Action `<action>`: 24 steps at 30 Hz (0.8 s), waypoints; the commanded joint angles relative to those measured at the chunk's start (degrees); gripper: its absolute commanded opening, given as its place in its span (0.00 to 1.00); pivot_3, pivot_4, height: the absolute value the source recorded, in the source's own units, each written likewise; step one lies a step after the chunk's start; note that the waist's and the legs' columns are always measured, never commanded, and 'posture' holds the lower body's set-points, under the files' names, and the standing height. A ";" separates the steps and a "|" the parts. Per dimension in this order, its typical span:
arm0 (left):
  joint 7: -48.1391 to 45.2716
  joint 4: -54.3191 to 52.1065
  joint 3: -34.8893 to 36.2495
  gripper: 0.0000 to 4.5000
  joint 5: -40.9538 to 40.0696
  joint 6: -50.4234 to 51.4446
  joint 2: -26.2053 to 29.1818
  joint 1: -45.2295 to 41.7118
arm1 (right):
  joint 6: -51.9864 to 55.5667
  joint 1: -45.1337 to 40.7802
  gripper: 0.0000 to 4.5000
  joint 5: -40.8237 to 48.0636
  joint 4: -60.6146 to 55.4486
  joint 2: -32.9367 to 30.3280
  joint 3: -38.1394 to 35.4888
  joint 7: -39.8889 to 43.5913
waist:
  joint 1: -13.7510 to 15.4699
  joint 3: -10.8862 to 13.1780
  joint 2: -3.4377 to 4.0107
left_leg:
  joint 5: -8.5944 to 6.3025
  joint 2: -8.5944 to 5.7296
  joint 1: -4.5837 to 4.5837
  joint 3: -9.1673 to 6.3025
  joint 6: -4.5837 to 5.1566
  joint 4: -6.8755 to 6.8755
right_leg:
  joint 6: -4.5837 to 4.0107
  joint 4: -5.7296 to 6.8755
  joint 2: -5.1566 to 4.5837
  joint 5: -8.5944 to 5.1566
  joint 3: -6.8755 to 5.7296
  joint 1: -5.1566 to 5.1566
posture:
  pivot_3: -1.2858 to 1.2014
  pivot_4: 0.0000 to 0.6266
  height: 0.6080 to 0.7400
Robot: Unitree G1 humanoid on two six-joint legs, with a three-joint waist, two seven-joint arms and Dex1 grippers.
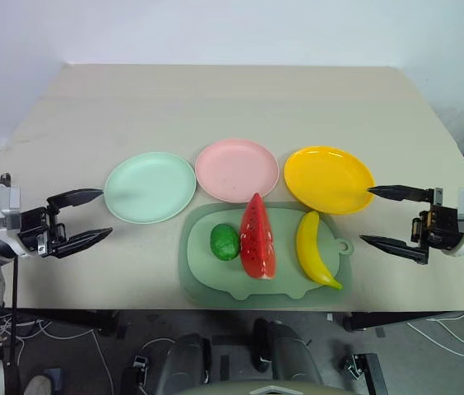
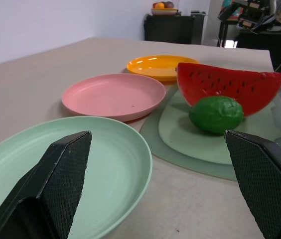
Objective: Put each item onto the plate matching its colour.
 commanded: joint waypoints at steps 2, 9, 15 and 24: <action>-0.18 -1.78 1.52 1.00 0.16 -0.02 0.00 0.93 | -0.37 -0.64 1.00 1.32 -1.44 0.15 -1.74 -0.12 | -0.01 0.00 0.00 | 0.00 0.00 0.00 0.00 0.00 0.00 | 0.00 0.00 0.00 0.00 0.00 0.00 | 0.52 0.24 0.97; -0.18 -2.94 2.16 1.00 0.42 0.82 -0.12 2.06 | 0.23 -0.21 1.00 1.41 -1.83 0.10 -1.54 0.09 | 0.02 0.00 0.00 | 0.00 0.00 0.00 -0.01 0.00 0.01 | 0.00 0.00 0.00 0.00 0.00 0.00 | 0.52 0.24 0.97; -0.18 -2.33 2.22 1.00 0.63 0.99 0.94 2.50 | -0.43 2.57 1.00 0.66 -2.19 -1.29 -1.32 3.67 | 0.04 0.00 0.00 | 0.00 0.00 0.00 -0.01 0.00 0.01 | 0.00 0.00 0.00 0.00 0.00 0.01 | 0.52 0.24 0.97; -0.18 -2.94 1.13 1.00 0.11 0.83 1.82 4.11 | -1.52 3.78 1.00 -0.29 -0.75 -3.30 -1.02 7.94 | 0.01 0.00 0.00 | 0.00 0.01 0.01 -0.03 0.00 0.04 | 0.00 0.00 0.01 0.00 0.00 0.01 | 0.52 0.24 0.97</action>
